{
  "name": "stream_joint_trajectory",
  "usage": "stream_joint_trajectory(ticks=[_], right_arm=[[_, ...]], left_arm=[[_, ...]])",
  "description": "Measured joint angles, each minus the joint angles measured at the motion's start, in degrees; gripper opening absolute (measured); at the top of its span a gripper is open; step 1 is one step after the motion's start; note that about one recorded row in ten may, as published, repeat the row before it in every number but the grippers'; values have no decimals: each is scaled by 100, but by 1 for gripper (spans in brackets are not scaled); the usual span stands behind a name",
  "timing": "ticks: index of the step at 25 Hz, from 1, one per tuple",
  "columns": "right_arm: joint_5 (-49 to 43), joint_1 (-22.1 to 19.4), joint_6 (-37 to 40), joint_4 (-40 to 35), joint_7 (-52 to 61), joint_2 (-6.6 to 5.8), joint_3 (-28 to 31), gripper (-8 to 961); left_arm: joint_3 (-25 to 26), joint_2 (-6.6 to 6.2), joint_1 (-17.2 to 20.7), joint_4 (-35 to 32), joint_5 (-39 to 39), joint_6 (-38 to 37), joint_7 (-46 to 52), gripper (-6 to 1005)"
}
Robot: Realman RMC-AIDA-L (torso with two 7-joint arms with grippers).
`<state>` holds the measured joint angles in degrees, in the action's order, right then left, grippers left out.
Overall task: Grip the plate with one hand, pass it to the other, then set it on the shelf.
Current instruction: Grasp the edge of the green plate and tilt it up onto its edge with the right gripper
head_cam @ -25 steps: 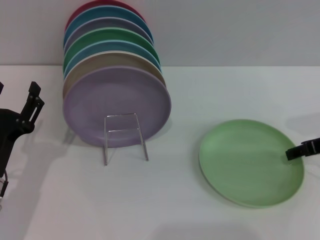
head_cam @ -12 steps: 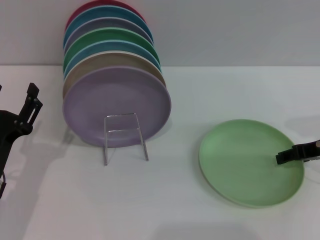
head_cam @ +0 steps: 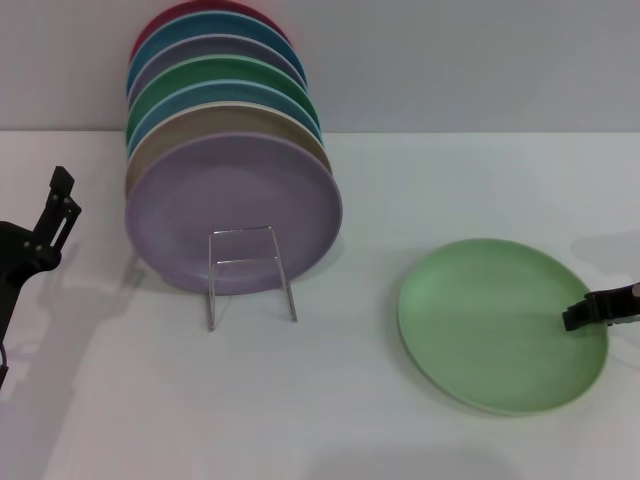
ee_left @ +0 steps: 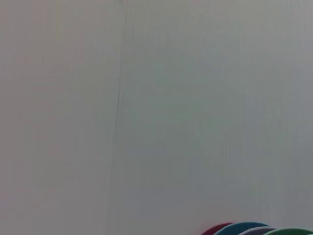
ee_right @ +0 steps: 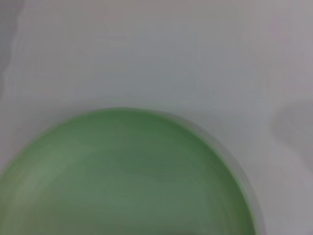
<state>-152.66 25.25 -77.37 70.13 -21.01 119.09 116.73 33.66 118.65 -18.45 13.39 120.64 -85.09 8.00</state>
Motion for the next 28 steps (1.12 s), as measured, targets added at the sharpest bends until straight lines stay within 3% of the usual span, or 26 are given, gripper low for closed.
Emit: stream_joint_trajectory(ticks=[1, 6, 15, 21, 28], right_arm=[[0, -2, 0, 0, 2, 0, 0, 473], [-21, -17, -7, 0, 10, 0, -3, 261], [-11, -78, 11, 22, -138, -3, -55, 207], [-8, -86, 31, 98, -213, -9, -63, 100], [359, -439, 395, 765, -242, 11, -138, 57]], left_arm=[[0, 0, 0, -2, -1, -5, 0, 807], [0, 0, 0, -3, -12, -15, 0, 807], [0, 0, 0, -3, -14, -20, 0, 807], [0, 0, 10, 1, -9, -36, 0, 806], [0, 0, 30, 18, -4, -48, 0, 806]])
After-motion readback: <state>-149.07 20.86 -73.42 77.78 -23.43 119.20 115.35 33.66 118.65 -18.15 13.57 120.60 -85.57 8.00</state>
